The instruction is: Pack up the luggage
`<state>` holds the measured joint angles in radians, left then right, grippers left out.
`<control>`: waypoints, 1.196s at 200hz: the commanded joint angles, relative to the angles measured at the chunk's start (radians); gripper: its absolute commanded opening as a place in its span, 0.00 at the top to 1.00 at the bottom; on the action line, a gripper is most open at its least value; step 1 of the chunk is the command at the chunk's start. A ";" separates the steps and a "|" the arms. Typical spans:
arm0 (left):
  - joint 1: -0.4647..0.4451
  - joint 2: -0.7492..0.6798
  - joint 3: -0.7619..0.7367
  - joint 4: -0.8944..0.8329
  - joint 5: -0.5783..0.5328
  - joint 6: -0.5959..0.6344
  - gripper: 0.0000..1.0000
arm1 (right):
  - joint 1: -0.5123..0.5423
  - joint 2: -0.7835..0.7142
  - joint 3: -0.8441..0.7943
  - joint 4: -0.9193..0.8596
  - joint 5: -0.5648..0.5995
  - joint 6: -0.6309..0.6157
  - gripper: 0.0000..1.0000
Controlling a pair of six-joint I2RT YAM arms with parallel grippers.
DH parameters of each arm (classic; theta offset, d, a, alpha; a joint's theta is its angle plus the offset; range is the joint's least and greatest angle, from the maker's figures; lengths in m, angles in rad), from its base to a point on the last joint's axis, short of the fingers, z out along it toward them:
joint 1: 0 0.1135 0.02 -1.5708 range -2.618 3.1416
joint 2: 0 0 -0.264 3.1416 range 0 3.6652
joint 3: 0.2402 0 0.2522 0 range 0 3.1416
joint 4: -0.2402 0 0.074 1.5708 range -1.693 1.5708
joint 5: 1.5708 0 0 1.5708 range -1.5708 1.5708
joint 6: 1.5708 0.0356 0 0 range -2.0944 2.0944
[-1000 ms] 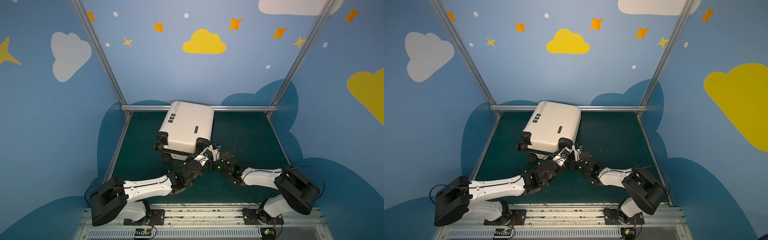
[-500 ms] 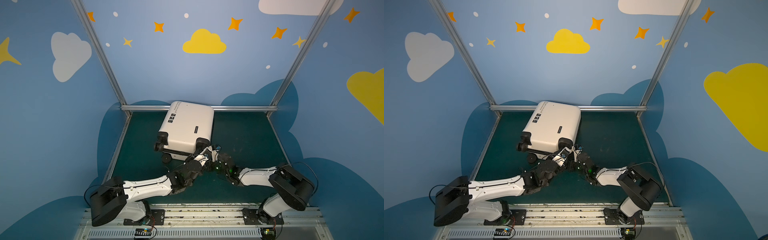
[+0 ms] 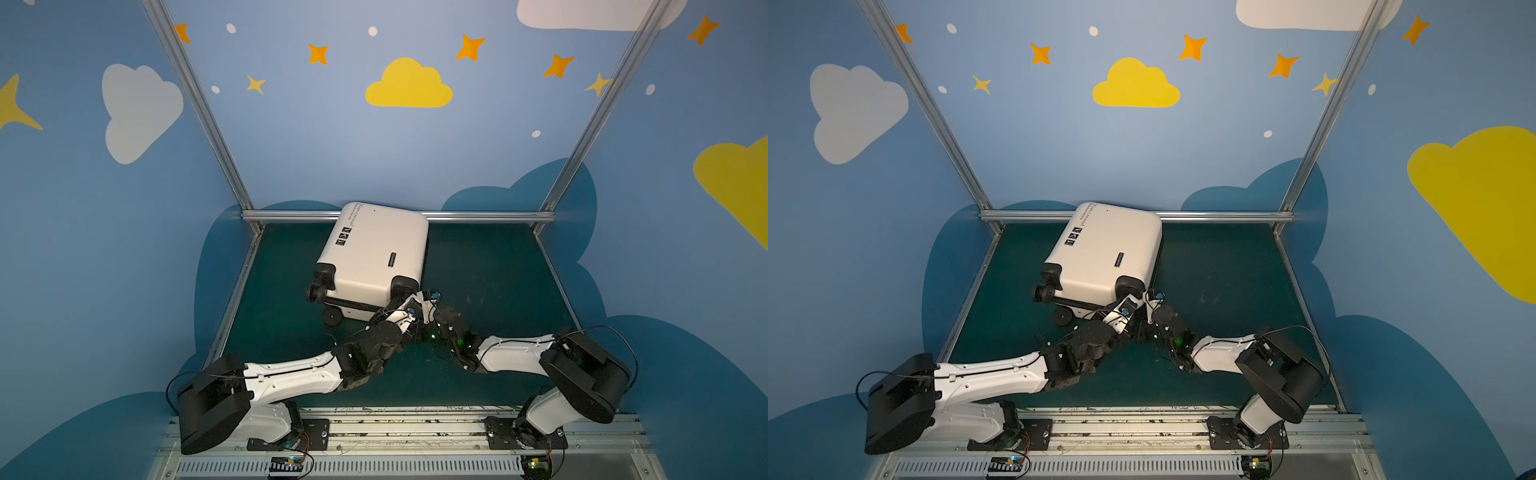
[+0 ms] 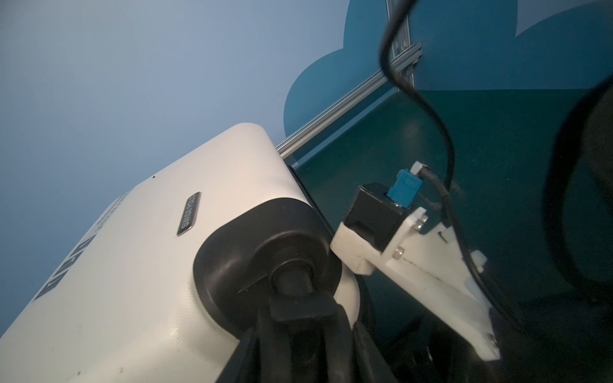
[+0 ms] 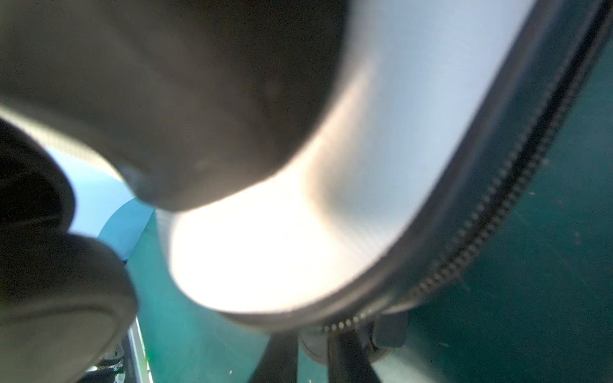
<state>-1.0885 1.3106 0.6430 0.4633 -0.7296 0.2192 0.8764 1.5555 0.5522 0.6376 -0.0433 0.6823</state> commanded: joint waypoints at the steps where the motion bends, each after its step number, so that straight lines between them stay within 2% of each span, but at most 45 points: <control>1: -0.019 -0.044 0.001 0.050 0.093 -0.006 0.97 | 0.008 0.003 0.042 0.035 0.010 0.003 0.90; 22: -0.020 -0.048 -0.002 0.051 0.092 -0.004 0.97 | 0.013 -0.014 0.035 0.034 0.007 -0.003 0.93; 40: -0.020 -0.048 -0.004 0.051 0.090 -0.003 0.97 | 0.022 -0.036 0.028 0.028 0.009 -0.009 0.86; 108: -0.021 -0.046 -0.010 0.057 0.088 -0.009 0.97 | 0.037 -0.028 0.056 -0.003 0.033 -0.018 0.86; 138: -0.020 -0.052 -0.013 0.055 0.090 -0.012 0.97 | 0.038 -0.007 0.048 0.012 0.034 -0.005 0.75; 148: -0.020 -0.052 -0.015 0.057 0.090 -0.012 0.97 | 0.038 -0.005 0.045 0.014 0.041 -0.002 0.74; 167: -0.020 -0.052 -0.016 0.057 0.090 -0.012 0.97 | 0.039 0.007 0.047 0.013 0.053 0.003 0.74; 218: -0.020 -0.052 -0.020 0.061 0.090 -0.018 0.97 | 0.039 0.038 0.065 0.025 0.064 0.016 0.84; 239: -0.020 -0.051 -0.022 0.063 0.090 -0.017 0.97 | 0.039 0.032 0.068 0.027 0.053 0.013 0.84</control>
<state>-1.0882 1.2938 0.6243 0.4709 -0.7341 0.2092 0.9081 1.5799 0.5690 0.6250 0.0185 0.7033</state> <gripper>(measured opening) 0.392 0.163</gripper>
